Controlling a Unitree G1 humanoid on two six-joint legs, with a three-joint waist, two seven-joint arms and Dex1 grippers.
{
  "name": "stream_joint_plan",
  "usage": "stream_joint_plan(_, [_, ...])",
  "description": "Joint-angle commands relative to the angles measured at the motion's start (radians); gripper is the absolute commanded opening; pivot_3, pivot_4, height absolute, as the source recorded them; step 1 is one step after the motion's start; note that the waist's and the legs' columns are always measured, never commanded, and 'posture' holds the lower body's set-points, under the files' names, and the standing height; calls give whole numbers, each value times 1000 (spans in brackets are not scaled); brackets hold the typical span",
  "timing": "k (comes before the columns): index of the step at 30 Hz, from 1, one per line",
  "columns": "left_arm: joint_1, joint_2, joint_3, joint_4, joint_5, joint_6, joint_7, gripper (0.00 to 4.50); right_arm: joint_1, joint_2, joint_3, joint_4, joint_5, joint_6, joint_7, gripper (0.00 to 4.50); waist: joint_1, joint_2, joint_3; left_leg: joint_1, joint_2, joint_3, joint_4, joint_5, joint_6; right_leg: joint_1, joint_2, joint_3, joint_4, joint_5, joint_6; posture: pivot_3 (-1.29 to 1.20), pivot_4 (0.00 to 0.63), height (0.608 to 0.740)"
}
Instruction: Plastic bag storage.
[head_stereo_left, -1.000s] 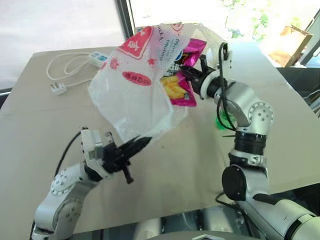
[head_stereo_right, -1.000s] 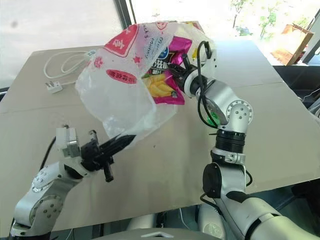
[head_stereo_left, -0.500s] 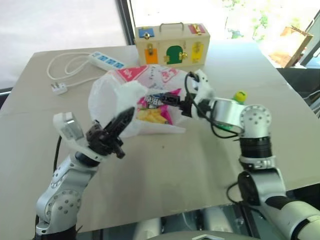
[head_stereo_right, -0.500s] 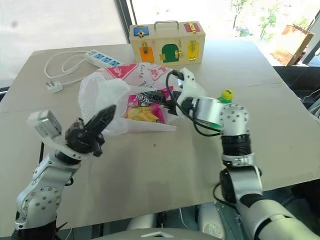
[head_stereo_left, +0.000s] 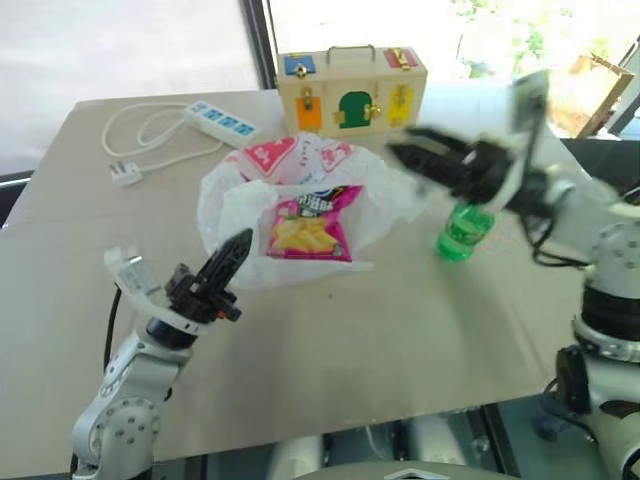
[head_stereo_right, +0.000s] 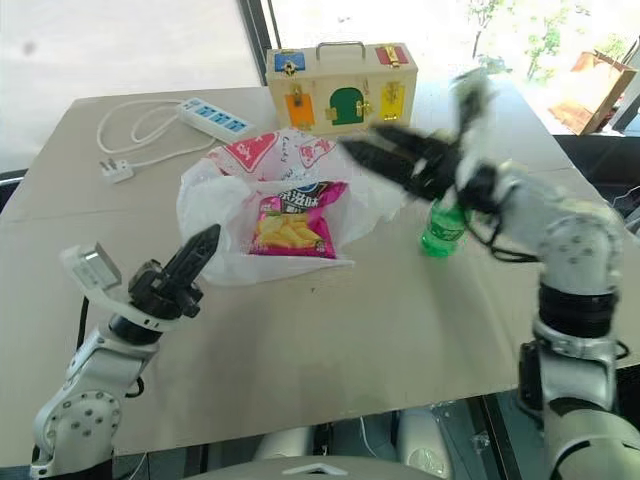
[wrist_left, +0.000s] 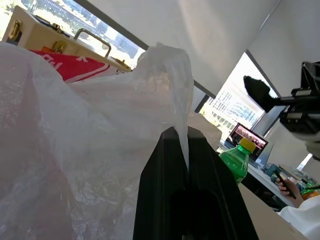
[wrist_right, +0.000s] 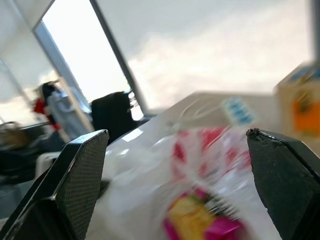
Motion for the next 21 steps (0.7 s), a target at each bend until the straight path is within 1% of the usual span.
stream_joint_plan(1, [6,-3,2,-55,-3,-5,-8,0,61,-175,-20,-17,-92,-30,173,4472,13,-1,0,0,0,0,0,0,0,0,0,0,0,0,0,0,150,740])
stream_joint_plan(2, [6,-3,1,-55,-3,-5,-7,0,97,-231,-3,-12,-132,-36,211,4472,16,-2,-1,0,0,0,0,0,0,0,0,0,0,0,0,0,150,740])
stream_joint_plan(4, [7,-4,0,-54,-3,-4,-8,0,154,-301,31,12,-210,-55,250,4472,16,-3,-1,0,0,0,0,0,0,1,0,0,-1,0,0,0,150,740])
stream_joint_plan(6, [8,-5,-1,-51,-2,-4,-9,0,201,-347,62,37,-288,-81,280,4472,13,-3,-1,0,1,1,0,0,0,1,-1,2,0,0,0,0,150,740])
stream_joint_plan(8, [9,-4,-2,-48,0,-3,-13,0,281,-399,93,48,-347,-96,344,4472,14,-2,-1,1,0,1,1,0,1,0,-2,3,0,0,0,0,150,740])
stream_joint_plan(10, [10,-2,-3,-46,2,-2,-17,0,337,-415,117,47,-384,-107,378,4472,15,-3,-1,1,1,0,1,0,1,1,-2,2,0,0,0,0,150,740])
stream_joint_plan(11, [10,-1,-3,-45,3,-1,-19,0,355,-414,126,44,-400,-112,385,4472,15,-3,-1,1,1,1,1,0,1,0,-2,2,0,0,0,0,150,740])
stream_joint_plan(13, [7,-2,-1,-42,2,-2,-20,0,355,-373,155,86,-468,-126,326,4472,12,-3,-1,1,1,0,1,0,1,1,-2,3,0,0,0,0,150,740])
stream_joint_plan(15, [6,-3,-1,-41,3,-2,-21,0,361,-341,179,105,-515,-152,312,4472,11,-3,-1,2,1,0,2,0,1,1,-1,4,1,0,0,0,150,740])
stream_joint_plan(18, [10,-5,-3,-43,6,-3,-23,0,360,-259,193,104,-522,-158,293,4472,15,-3,-1,2,0,0,2,0,1,1,-1,3,1,0,0,0,150,740])
stream_joint_plan(21, [16,-7,-2,-46,9,-5,-24,0,348,-154,218,146,-574,-209,238,4472,15,-3,-2,1,0,0,2,0,0,1,-1,3,0,0,0,0,150,740])
